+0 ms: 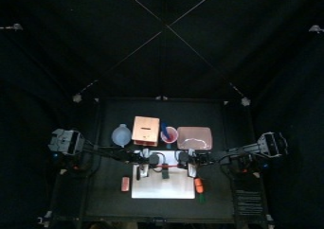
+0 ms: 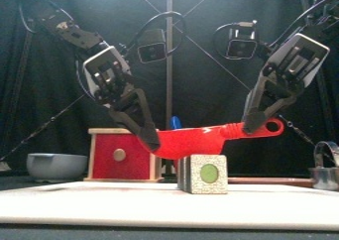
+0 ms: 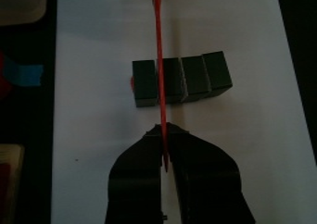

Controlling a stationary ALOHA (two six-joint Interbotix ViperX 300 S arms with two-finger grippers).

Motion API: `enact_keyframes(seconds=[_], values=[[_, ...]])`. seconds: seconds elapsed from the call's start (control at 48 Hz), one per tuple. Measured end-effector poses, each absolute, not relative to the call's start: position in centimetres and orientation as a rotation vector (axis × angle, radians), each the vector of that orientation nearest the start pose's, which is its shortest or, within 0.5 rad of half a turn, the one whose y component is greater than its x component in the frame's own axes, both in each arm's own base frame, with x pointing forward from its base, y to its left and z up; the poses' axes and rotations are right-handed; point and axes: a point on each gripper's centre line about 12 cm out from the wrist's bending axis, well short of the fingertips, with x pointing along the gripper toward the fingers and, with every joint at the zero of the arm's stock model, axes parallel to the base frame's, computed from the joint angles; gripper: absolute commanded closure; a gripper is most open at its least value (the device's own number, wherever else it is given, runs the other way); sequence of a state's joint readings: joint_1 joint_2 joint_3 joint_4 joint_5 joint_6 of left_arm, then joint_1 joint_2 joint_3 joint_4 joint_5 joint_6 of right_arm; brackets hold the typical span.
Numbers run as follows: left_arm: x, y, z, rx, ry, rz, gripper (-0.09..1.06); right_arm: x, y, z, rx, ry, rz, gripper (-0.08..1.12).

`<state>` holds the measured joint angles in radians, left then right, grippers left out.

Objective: Place sushi on board then cut the sushi with the knife then place the pieces on the plate
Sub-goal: Cut the sushi into 4 pieces

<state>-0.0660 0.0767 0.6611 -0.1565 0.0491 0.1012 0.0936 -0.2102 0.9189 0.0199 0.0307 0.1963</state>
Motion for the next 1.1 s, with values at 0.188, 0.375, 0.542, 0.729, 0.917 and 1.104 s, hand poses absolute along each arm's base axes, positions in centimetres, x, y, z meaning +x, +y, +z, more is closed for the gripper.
enact_keyframes(seconds=[0.188,0.375,0.542,0.729,0.917,1.104], values=[[38.7,-2.6,13.6,-0.026,0.788,-0.049,0.57,31.0,2.8,15.8,0.171,0.745,0.007,0.65],[38.7,-2.6,13.5,-0.028,0.789,-0.047,0.57,30.9,2.8,15.7,0.17,0.746,0.006,0.65],[38.8,-2.6,13.3,-0.028,0.794,-0.047,0.57,30.8,2.7,15.5,0.17,0.755,0.004,0.65],[38.9,-2.6,13.3,-0.03,0.792,-0.046,0.57,30.9,2.7,15.0,0.171,0.77,0.001,0.65],[38.9,-2.6,13.2,-0.029,0.797,-0.046,0.57,30.9,2.8,14.7,0.169,0.781,0.001,0.65],[38.9,-2.6,13.1,-0.028,0.8,-0.047,0.57,31.1,2.6,14.7,0.169,0.779,-0.003,0.65]])
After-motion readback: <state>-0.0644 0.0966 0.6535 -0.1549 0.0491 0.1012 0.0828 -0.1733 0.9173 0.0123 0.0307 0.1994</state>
